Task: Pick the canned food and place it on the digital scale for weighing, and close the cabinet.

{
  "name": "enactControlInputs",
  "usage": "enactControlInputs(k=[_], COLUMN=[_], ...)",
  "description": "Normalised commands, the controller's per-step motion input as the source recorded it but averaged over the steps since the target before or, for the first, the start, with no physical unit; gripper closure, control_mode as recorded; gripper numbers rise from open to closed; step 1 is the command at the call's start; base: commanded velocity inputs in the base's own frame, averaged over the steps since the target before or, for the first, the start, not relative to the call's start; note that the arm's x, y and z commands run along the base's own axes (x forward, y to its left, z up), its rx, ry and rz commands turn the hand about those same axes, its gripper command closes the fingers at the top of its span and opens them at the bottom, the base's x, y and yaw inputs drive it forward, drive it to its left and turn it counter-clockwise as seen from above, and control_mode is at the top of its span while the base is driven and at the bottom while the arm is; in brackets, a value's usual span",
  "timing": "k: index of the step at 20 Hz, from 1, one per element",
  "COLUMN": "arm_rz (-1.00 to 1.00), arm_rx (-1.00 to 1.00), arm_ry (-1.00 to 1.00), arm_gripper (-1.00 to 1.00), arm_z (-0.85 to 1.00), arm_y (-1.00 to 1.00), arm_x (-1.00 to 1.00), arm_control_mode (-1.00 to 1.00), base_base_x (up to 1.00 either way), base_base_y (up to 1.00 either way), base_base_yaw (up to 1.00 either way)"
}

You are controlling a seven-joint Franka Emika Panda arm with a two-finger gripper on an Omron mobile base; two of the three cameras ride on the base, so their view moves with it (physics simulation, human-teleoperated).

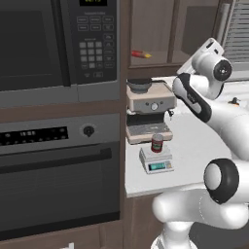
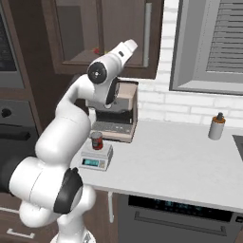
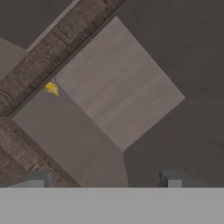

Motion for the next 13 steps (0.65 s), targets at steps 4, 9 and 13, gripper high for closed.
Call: enactControlInputs(k=[4,9,13], arm_rz=[0.03,0.02,0.00], arm_rx=[0.00,0.00,0.00], arm_ry=[0.00,0.00,0.00], arm_gripper=[-1.00,-1.00,-1.00], arm_z=[-0.16,-0.31,-0.62], arm_y=[0.00,0.00,0.00], arm_x=[0.98,0.38,0.40], arm_control_mode=[-1.00,-1.00,-1.00], base_base_x=[0.00,0.00,0.00], base_base_y=[0.00,0.00,0.00], base_base_yaw=[0.00,0.00,0.00])
